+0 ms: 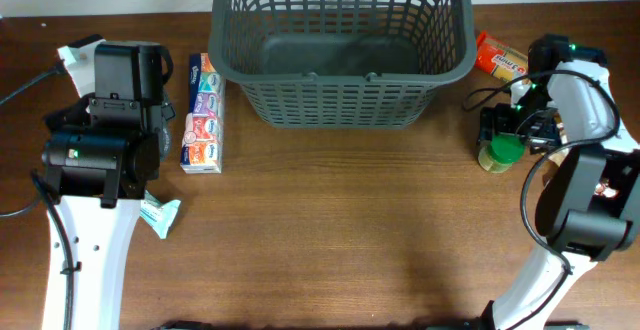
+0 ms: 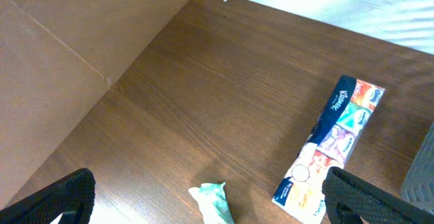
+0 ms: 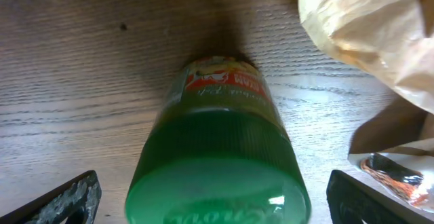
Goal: Pack container
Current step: 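Close the right gripper around the green-lidded jar and lift it, then carry the jar with the right gripper over the grey basket, then lower the jar into the basket, open the right gripper, withdraw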
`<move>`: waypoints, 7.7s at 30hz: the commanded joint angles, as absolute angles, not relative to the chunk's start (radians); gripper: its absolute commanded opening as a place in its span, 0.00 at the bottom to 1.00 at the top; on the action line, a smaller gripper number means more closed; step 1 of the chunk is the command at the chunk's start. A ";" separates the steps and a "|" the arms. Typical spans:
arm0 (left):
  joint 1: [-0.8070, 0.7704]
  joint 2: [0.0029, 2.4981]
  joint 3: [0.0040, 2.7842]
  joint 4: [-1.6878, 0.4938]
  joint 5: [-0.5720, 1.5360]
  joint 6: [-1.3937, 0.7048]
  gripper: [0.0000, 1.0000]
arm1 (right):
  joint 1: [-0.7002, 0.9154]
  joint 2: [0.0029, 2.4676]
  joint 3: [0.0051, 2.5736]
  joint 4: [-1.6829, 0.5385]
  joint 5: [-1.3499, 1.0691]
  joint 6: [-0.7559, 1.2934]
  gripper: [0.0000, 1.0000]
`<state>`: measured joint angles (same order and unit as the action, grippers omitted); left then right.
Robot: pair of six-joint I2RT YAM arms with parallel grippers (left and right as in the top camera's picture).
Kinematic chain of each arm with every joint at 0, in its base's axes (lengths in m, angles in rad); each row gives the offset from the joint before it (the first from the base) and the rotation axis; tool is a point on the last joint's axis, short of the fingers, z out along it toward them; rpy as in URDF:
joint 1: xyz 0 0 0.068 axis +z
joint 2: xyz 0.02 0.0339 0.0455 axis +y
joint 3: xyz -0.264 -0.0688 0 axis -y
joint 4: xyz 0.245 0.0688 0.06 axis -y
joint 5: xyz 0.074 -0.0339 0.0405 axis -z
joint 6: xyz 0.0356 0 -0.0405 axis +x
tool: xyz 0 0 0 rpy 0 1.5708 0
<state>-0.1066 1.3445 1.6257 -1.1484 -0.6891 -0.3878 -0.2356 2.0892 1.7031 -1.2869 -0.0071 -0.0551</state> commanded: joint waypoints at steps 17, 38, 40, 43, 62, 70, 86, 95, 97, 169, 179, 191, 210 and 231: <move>-0.102 1.335 1.638 -1.149 -0.703 -0.387 0.99 | -0.229 2.140 1.691 -1.287 0.008 -0.047 0.99; -0.102 1.335 1.638 -1.149 -0.703 -0.387 0.99 | -0.229 2.140 1.550 -1.211 -0.014 -0.044 0.99; -0.102 1.335 1.638 -1.149 -0.703 -0.387 0.99 | -0.229 2.140 1.550 -1.208 -0.014 -0.044 0.99; -0.102 1.335 1.638 -1.149 -0.703 -0.387 0.99 | -0.229 2.140 1.550 -1.203 -0.014 -0.044 0.99; -0.102 1.335 1.638 -1.149 -0.703 -0.387 0.99 | -0.229 2.140 1.550 -1.192 -0.014 -0.044 0.49; -0.102 1.335 1.638 -1.149 -0.703 -0.387 0.99 | -0.229 2.140 1.551 -1.190 -0.014 -0.031 0.08; -0.102 1.335 1.638 -1.149 -0.703 -0.387 0.99 | -0.231 2.138 1.910 -1.351 -0.014 0.017 0.04; -0.102 1.335 1.638 -1.149 -0.703 -0.387 0.99 | -0.258 2.138 2.416 -1.584 -0.010 0.017 0.04; -0.102 1.335 1.638 -1.149 -0.703 -0.387 0.99 | -0.272 2.138 2.531 -1.642 -0.010 0.018 0.04; -0.102 1.335 1.638 -1.149 -0.703 -0.387 0.99 | 0.279 2.154 2.149 -0.988 -0.167 0.129 0.33; -0.102 1.335 1.638 -1.149 -0.703 -0.387 0.99 | 0.279 2.163 2.149 -0.955 -0.146 0.128 0.34; -0.102 1.335 1.638 -1.149 -0.703 -0.387 0.99 | 0.279 2.232 2.149 -0.951 -0.145 0.129 0.34; -0.102 1.335 1.638 -1.149 -0.703 -0.387 0.99 | 0.279 2.232 2.149 -0.935 -0.119 0.129 0.82; -0.102 1.335 1.638 -1.149 -0.703 -0.387 0.99 | 0.279 2.232 2.356 -0.995 -0.118 0.128 0.89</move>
